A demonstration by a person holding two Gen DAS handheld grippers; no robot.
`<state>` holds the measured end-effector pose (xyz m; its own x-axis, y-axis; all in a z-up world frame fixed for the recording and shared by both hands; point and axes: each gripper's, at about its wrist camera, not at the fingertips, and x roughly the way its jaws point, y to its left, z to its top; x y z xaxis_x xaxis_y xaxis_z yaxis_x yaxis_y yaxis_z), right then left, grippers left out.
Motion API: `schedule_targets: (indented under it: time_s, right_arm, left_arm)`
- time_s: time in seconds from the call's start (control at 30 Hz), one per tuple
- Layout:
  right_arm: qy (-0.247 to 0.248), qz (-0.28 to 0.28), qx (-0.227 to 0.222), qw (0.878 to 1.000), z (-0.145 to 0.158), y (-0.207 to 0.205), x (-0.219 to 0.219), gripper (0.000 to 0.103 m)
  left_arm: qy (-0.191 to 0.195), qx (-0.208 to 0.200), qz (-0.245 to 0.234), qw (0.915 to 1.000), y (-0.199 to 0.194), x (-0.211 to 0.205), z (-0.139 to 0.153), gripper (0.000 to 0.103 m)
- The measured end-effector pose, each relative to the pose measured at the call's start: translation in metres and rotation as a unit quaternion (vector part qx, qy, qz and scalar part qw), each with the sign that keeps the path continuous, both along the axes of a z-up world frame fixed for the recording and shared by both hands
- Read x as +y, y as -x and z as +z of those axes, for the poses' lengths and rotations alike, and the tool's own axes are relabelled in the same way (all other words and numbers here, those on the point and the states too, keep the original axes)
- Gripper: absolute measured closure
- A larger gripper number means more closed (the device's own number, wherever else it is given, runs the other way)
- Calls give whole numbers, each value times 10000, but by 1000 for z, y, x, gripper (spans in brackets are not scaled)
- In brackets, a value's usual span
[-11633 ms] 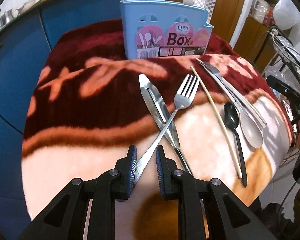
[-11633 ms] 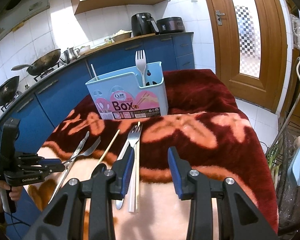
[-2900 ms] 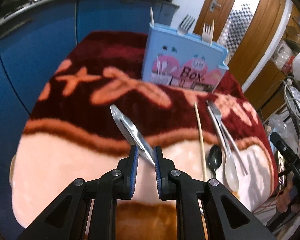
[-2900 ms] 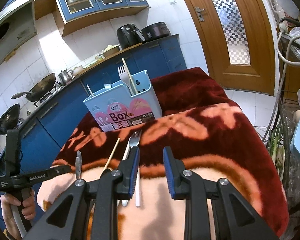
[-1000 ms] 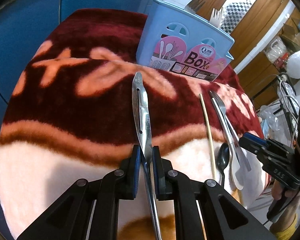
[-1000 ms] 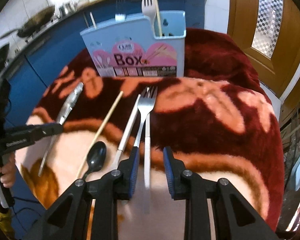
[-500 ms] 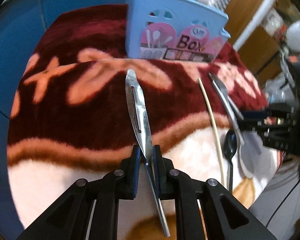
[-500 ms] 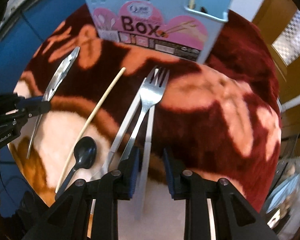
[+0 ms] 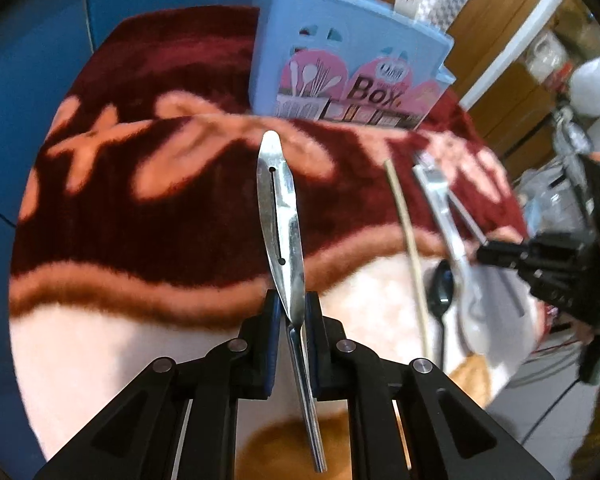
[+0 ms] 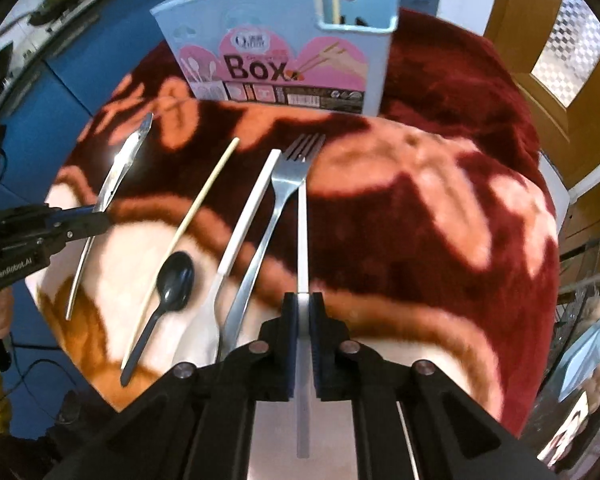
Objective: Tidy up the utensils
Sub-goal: 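Carry the tongs with the left tool while the right tool carries the knife to the holder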
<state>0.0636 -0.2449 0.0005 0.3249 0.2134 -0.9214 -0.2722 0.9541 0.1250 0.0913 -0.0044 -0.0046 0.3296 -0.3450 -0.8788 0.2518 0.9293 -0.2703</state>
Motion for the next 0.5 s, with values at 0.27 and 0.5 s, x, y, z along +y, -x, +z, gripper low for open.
schedule_targets:
  time_s: [0.27,0.5]
  right_arm:
    - [-631,-347,-1351,9882,41,24,-16,96]
    - [-1273,-663,-2252,9637,41,24,-11,96]
  left_arm:
    - [311,-991,209,9944,18,8,36,92]
    - [477,-1617,341,9851,16,3,54,92]
